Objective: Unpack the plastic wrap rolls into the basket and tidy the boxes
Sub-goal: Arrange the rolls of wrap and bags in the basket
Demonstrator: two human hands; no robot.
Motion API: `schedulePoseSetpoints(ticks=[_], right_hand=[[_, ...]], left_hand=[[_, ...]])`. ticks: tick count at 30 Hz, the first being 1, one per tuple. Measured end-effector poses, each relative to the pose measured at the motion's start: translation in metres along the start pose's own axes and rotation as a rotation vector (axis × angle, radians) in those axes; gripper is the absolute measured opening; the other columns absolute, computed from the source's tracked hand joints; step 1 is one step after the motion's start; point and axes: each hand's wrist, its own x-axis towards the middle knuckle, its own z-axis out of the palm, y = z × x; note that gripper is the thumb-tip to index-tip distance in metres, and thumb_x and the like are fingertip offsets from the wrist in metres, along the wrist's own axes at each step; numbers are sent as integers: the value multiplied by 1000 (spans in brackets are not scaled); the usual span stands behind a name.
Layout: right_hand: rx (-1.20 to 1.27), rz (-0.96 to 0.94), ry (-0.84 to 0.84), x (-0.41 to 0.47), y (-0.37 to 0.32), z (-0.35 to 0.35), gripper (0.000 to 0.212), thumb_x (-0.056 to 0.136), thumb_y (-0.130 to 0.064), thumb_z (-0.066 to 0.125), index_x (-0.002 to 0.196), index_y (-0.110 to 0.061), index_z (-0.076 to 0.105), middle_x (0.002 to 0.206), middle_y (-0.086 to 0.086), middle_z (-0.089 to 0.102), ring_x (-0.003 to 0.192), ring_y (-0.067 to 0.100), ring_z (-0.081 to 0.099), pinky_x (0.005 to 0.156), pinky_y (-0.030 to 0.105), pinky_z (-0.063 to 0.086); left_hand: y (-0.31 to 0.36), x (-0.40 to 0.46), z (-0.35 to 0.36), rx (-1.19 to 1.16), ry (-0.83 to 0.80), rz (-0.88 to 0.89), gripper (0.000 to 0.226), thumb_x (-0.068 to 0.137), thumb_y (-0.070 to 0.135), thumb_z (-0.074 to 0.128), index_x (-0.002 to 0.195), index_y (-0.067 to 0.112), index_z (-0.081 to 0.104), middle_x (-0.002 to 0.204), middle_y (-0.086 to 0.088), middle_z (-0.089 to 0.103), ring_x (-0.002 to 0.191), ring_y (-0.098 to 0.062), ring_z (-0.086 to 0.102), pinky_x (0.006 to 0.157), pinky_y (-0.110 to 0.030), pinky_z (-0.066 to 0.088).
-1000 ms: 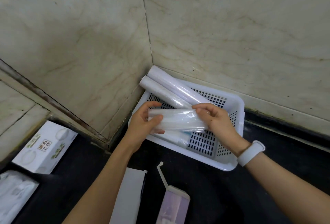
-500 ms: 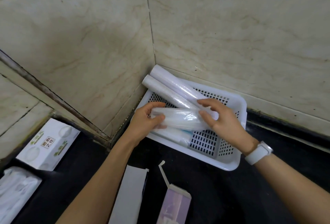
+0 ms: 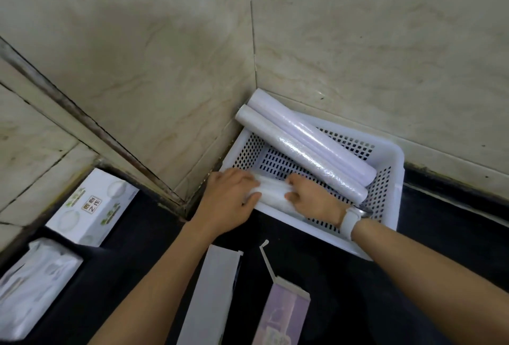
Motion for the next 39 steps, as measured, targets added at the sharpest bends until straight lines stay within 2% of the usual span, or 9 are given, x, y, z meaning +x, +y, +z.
schedulePoseSetpoints(ticks=[5, 8, 12, 15, 21, 26, 31, 34, 39], right_hand=[[-156, -89, 121, 1, 10, 13, 51, 92, -20, 46, 138, -12, 26, 124, 12, 40, 103, 25, 48, 90, 37, 43], [-350, -240, 198, -3, 16, 9, 57, 88, -22, 50, 139, -24, 23, 125, 10, 40, 107, 26, 46, 89, 37, 42], [-568, -418, 16, -6, 27, 1, 48, 95, -27, 39, 142, -21, 28, 155, 6, 16, 142, 24, 14, 116, 43, 21], [-721, -424, -165, -5, 37, 2, 54, 98, -37, 23, 147, -23, 3, 157, -4, -10, 140, 14, -19, 116, 33, -10], [-837, -354, -212, -2, 37, 1, 56, 99, -37, 16, 144, -23, -11, 156, -5, -16, 141, 14, -21, 112, 31, -17], [-581, -400, -153, -10, 29, -12, 50, 100, -29, 24, 146, -19, 9, 157, 2, -3, 143, 13, -11, 112, 22, -11], [-322, -356, 6, -20, 10, -12, 44, 97, -11, 32, 141, -15, 32, 155, 3, 19, 143, 12, 11, 108, 10, -3], [-193, -273, 2, -23, -5, -10, 42, 97, -13, 33, 139, -10, 34, 152, 6, 27, 142, 15, 18, 108, 12, 2], [-17, -223, 114, -39, -28, -7, 41, 97, -15, 37, 137, -7, 38, 151, 9, 30, 140, 17, 25, 109, 14, 6]], left_hand=[[8, 13, 0, 185, -385, 34, 50, 96, 40, 17, 96, 19, 62, 103, -2, 66, 95, -18, 53, 94, -35, 25], [10, 26, -1, 216, -565, -8, 56, 96, 42, 11, 117, 14, 55, 125, -9, 58, 116, -20, 47, 102, -39, 22], [6, 44, 2, 234, -823, -152, 64, 93, 50, 6, 146, 15, 17, 156, -9, 18, 143, -21, 16, 115, -39, 8], [11, 52, 5, 266, -916, -243, 65, 93, 54, 9, 147, 19, 5, 158, -8, 4, 145, -22, 3, 116, -36, -1], [18, 60, 7, 281, -949, -288, 63, 93, 44, 19, 148, 18, 1, 158, -8, 0, 145, -20, 1, 117, -36, -2], [13, 35, 0, 126, -537, -97, 42, 95, 30, 26, 109, 10, 60, 121, -10, 60, 110, -23, 54, 105, -37, 29], [8, 9, 4, 11, -138, 13, 33, 95, 21, 38, 112, 10, 64, 131, -6, 57, 119, -20, 52, 106, -37, 31], [15, 3, 0, -57, 27, -51, 33, 94, 18, 41, 121, 11, 58, 137, -4, 51, 128, -17, 43, 113, -39, 23], [27, -35, -10, -267, 290, -214, 28, 90, 7, 50, 116, 7, 62, 126, -10, 59, 118, -22, 53, 106, -44, 38]])
